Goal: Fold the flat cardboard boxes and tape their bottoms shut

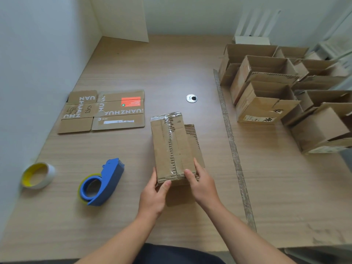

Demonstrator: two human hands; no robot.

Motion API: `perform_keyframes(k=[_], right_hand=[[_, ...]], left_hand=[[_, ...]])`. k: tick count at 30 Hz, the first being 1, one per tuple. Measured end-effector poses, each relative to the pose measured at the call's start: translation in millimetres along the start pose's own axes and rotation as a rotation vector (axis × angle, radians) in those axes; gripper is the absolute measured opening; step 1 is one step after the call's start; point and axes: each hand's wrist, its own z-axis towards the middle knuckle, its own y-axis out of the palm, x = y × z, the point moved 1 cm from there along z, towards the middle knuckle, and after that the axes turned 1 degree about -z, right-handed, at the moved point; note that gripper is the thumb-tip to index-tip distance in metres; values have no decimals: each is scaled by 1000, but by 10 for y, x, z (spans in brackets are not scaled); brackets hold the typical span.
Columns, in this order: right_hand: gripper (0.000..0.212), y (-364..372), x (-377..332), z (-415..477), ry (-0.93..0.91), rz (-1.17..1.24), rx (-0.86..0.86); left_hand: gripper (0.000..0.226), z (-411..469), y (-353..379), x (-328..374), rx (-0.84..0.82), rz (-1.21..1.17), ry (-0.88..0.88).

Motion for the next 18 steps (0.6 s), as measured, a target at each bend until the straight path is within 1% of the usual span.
perform_keyframes(k=[3,4,5,8,10,15,16,18], right_hand=[[61,56,13,-38,21,46,5],[62,64,5,-46,31,63,17],[62,71,-8,-52,38,75,24],[56,90,-58,-43,31,100,35],[61,96,-83,-39,34,115,41],[80,161,-64,-47,61,89,35],[83,182,-51,-46,62,75,35],[80,203,-81,-65,74,49,35]], left_hand=[[82,-21,-7,22,82,-259,-65],[84,-17,-20,36,109,-327,-77],[83,-11,-29,43,134,-346,-76],[57,17,-41,60,192,-324,-54],[44,45,-49,51,195,-302,-41],[43,59,-101,49,120,-169,-5],[43,61,-108,69,113,-161,-10],[43,62,-112,104,95,-137,-29]])
